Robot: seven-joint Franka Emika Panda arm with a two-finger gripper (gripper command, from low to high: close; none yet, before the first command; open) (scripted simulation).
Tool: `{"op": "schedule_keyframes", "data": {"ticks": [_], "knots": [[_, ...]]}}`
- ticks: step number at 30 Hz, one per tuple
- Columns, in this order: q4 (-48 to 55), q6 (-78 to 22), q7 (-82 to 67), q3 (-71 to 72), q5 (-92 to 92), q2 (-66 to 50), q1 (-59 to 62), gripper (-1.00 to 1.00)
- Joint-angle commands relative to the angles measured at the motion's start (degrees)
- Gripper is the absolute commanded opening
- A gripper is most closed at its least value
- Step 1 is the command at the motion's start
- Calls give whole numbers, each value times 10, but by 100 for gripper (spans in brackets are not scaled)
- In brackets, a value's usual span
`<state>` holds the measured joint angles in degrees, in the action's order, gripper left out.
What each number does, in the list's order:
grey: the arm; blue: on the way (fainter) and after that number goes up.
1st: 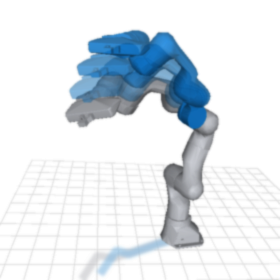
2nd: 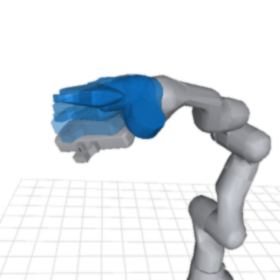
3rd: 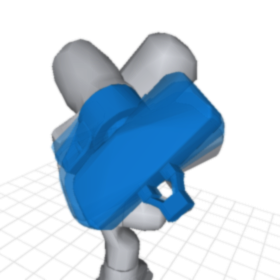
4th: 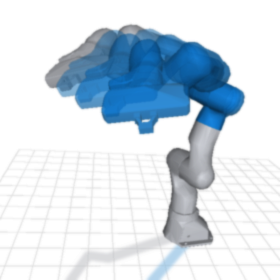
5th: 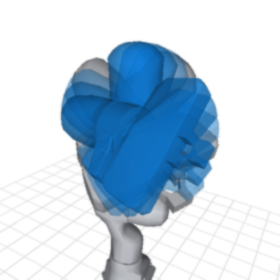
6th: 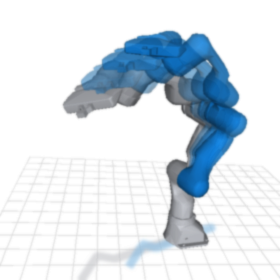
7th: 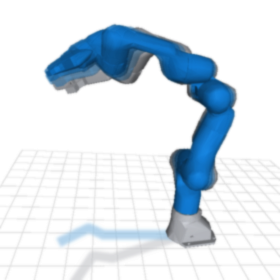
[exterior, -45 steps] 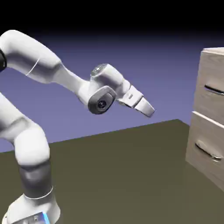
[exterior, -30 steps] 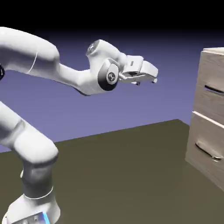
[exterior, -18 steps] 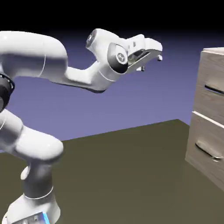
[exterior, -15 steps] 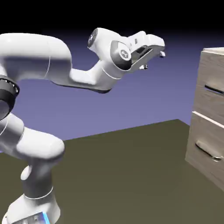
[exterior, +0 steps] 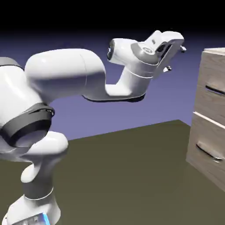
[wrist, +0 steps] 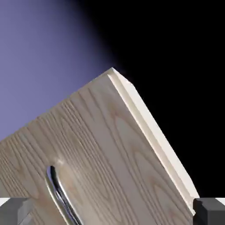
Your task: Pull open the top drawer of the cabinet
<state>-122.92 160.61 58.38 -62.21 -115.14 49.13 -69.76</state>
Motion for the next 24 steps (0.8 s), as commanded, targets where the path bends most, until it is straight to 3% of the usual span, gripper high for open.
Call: {"op": "schedule_keyframes", "data": {"ticks": [1, 20, 24], "knots": [[8, -3, 3, -13, -25, 4, -15, 0], [165, -58, 69, -269, -498, 71, -299, 0], [210, -49, 60, -294, -505, 80, -341, 0]]}}
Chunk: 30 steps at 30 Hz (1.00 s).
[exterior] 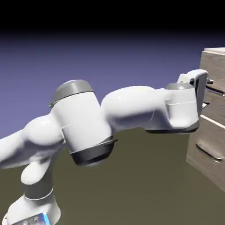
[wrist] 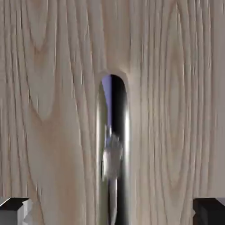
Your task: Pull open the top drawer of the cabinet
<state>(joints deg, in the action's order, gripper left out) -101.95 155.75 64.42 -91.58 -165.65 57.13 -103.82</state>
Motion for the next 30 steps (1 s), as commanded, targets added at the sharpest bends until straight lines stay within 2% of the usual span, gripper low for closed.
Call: {"op": "schedule_keyframes", "data": {"ticks": [1, 4, 5, 18, 30], "knots": [[21, 5, -5, -9, 2, 4, -18, 0], [81, 21, -20, -37, 7, 14, -69, 0], [81, 21, -20, -37, 7, 14, -69, -100], [-168, -37, 19, 91, -3, -8, 156, -100], [-376, -37, 64, 242, 2, -1, 405, -100]]}}
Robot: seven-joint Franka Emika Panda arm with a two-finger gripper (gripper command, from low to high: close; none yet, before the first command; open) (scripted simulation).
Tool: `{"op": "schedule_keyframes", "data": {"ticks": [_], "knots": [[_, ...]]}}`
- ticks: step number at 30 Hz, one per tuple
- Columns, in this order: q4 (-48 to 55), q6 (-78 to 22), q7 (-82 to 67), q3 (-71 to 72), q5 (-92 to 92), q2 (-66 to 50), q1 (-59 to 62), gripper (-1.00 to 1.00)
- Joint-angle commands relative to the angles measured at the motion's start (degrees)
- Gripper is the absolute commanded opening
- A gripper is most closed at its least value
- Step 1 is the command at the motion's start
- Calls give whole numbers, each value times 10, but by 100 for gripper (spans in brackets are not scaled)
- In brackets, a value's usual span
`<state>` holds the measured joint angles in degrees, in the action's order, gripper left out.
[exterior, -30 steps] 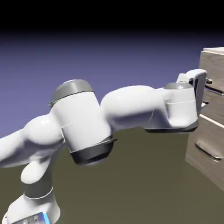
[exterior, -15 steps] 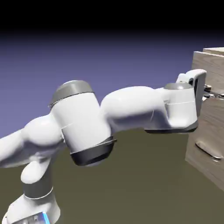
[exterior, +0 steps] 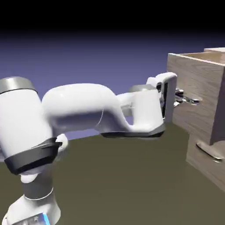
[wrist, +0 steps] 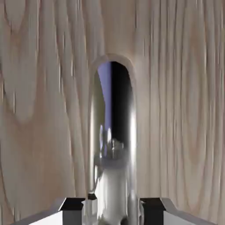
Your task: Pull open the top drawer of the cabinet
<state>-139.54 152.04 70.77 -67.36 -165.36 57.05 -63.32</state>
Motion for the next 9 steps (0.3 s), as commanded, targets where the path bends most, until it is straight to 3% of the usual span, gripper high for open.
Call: {"op": "schedule_keyframes", "data": {"ticks": [1, 5, 6, 9], "knots": [[-17, 2, -3, 12, 3, 8, 21, -100], [-73, 13, -14, 53, 17, 37, 93, -100], [-73, 13, -14, 53, 17, 37, 93, 100], [-101, 26, -21, 75, 26, 56, 134, 100]]}}
